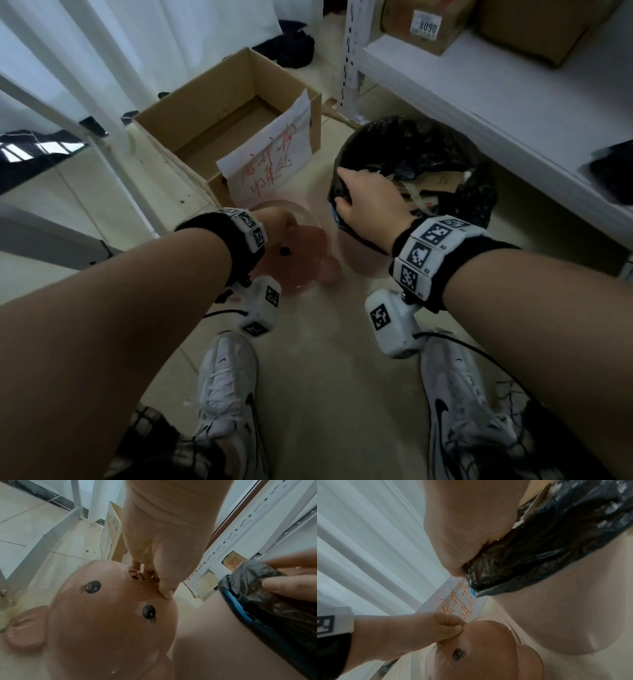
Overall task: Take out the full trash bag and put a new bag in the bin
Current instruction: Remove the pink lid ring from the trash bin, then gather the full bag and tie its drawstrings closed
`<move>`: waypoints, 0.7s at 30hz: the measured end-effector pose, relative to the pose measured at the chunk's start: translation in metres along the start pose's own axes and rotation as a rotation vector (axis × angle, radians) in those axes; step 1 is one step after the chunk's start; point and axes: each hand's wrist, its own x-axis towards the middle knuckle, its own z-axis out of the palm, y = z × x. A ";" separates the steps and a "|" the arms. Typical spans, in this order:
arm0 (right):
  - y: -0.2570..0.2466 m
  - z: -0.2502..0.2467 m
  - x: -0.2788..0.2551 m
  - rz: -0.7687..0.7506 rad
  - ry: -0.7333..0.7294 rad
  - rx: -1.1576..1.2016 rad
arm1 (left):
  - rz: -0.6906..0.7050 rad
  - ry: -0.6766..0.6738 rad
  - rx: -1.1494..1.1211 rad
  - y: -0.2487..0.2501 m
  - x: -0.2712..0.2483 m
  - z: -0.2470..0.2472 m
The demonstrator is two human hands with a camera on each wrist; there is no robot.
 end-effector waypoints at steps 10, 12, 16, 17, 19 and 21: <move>-0.009 -0.010 0.001 -0.053 -0.046 0.082 | -0.047 0.009 0.108 0.005 -0.007 -0.023; -0.004 -0.021 0.001 -0.079 -0.012 0.025 | -0.011 0.174 -0.058 0.022 -0.029 -0.045; 0.013 -0.051 0.004 -0.054 -0.014 -0.068 | 0.015 0.243 -0.520 0.051 -0.054 -0.074; 0.019 -0.058 0.003 -0.031 -0.024 -0.096 | -0.014 0.214 -0.571 0.057 -0.058 -0.077; 0.029 -0.066 -0.001 0.016 -0.039 -0.136 | -0.039 0.192 -0.483 0.068 -0.062 -0.079; 0.037 -0.069 -0.009 0.041 -0.054 -0.157 | -0.048 0.207 -0.322 0.078 -0.063 -0.076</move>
